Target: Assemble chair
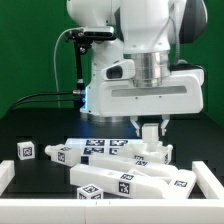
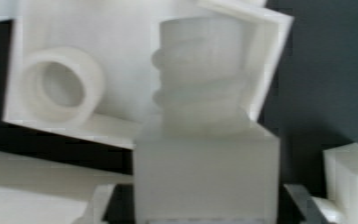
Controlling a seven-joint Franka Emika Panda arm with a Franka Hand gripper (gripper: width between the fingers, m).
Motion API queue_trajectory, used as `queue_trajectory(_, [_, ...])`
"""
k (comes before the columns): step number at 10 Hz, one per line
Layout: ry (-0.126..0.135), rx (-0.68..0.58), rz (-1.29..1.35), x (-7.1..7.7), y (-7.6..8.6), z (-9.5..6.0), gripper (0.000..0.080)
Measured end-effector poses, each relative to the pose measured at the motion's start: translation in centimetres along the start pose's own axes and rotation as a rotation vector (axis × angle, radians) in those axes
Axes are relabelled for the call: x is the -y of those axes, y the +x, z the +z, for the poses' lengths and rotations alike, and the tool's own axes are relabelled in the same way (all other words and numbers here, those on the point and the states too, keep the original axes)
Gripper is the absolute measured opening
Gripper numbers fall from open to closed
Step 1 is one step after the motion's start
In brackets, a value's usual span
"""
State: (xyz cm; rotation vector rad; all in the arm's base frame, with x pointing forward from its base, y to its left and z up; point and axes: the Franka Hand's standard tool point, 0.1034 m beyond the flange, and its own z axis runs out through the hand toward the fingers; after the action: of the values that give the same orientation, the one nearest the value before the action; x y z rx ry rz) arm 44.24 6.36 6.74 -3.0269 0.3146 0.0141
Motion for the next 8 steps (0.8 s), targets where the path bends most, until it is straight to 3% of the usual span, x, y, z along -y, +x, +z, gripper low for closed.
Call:
queue_trajectory(2, [-0.004,-0.008,0.021,0.6,-0.1,0.1,0.0266])
queue_trajectory(3, [-0.01,-0.043,0.034,4.5,-1.4,0.6,0.0266])
queue_trajectory(4, [-0.015,-0.027,0.015,7.5,-2.4,1.4,0.0266])
queue_trajectory(6, [-0.02,-0.007,0.001,11.7,-3.5,2.9,0.0266])
queue_trajectory(8, [-0.021,-0.005,-0.011,11.6,-3.5,3.0,0.0266])
